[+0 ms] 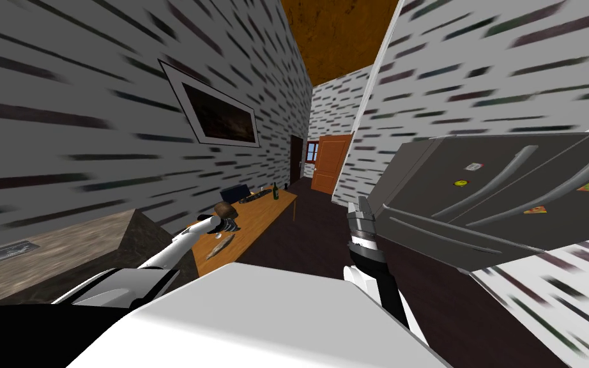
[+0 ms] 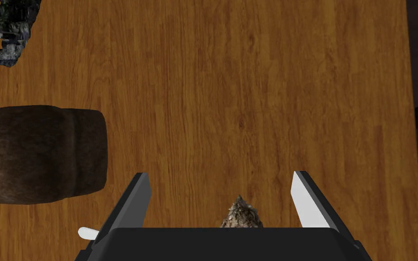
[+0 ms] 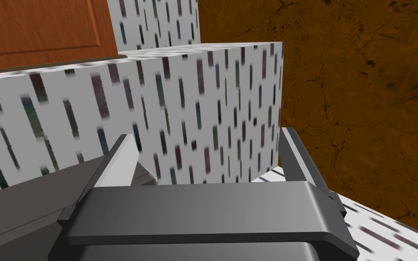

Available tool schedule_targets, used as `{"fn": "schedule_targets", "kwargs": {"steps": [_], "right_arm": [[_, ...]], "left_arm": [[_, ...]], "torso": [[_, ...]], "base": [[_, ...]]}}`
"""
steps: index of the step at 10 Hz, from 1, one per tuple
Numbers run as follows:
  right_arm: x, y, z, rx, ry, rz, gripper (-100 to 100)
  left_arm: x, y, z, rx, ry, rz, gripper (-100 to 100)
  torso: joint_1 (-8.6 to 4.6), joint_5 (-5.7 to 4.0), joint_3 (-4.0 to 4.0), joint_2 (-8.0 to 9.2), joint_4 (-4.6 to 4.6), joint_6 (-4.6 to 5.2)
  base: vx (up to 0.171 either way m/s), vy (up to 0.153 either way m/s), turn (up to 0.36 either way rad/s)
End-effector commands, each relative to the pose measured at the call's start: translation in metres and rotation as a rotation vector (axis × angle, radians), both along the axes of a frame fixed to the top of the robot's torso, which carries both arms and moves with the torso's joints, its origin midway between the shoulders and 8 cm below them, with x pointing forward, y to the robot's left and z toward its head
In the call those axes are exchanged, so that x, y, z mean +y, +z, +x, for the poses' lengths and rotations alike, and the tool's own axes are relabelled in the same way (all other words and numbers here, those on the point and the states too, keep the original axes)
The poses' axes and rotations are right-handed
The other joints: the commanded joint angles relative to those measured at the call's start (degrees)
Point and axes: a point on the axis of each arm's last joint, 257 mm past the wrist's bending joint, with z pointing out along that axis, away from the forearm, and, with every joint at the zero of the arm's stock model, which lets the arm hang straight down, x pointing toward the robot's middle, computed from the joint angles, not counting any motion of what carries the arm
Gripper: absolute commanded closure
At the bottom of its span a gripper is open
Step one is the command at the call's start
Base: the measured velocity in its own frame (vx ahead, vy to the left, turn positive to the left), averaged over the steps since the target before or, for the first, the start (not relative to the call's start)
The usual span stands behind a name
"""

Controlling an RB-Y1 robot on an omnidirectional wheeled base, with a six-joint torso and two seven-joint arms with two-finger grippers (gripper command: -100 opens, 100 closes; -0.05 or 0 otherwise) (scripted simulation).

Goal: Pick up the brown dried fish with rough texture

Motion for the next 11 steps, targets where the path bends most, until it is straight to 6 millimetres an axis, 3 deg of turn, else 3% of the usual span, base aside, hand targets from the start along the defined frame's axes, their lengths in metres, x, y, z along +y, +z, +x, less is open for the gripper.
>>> {"fn": "schedule_targets", "kwargs": {"steps": [1, 3, 4, 6, 7, 8, 9, 11], "right_arm": [[0.000, 0.000, 0.000, 0.000, 0.000, 0.000, 0], [0.000, 0.000, 0.000, 0.000, 0.000, 0.000, 0], [0.000, 0.000, 0.000, 0.000, 0.000, 0.000, 0], [0.000, 0.000, 0.000, 0.000, 0.000, 0.000, 0], [0.000, 0.000, 0.000, 0.000, 0.000, 0.000, 0], [0.000, 0.000, 0.000, 0.000, 0.000, 0.000, 0], [0.000, 0.000, 0.000, 0.000, 0.000, 0.000, 0], [0.000, 0.000, 0.000, 0.000, 0.000, 0.000, 0]], "left_arm": [[0.001, -0.025, -0.027, 0.071, 0.012, -0.018, -100], [0.002, -0.028, -0.030, 0.078, 0.019, -0.020, -100], [0.000, -0.051, -0.057, 0.142, 0.029, -0.036, -100], [0.000, -0.052, -0.057, 0.143, 0.030, -0.037, -100], [-0.005, -0.075, -0.087, 0.207, 0.037, -0.054, -100], [-0.005, -0.075, -0.087, 0.208, 0.038, -0.054, -100], [-0.012, -0.099, -0.119, 0.275, 0.047, -0.073, -100], [-0.011, -0.101, -0.122, 0.281, 0.051, -0.074, -100]], "torso": [[0.00, 0.00, 0.00, 0.00, 0.00, 0.00], [-0.02, -0.01, -0.01, -0.03, 0.00, 0.01], [-0.19, -0.04, -0.03, -0.06, -0.01, 0.02], [-0.11, -0.02, -0.06, -0.10, -0.02, 0.02], [-0.18, -0.04, -0.04, -0.07, -0.01, 0.02], [-0.03, -0.02, -0.05, -0.09, -0.02, 0.00], [0.01, 0.00, -0.07, -0.12, -0.02, 0.02], [0.13, 0.03, -0.12, -0.20, -0.04, 0.01]], "base": [[-0.007, 0.099, -0.016], [0.005, 0.054, -0.008], [0.025, 0.057, -0.013], [0.012, 0.052, -0.005], [0.020, 0.090, -0.006], [0.025, 0.097, -0.006], [0.065, 0.150, 0.003], [0.021, 0.082, -0.006]]}}
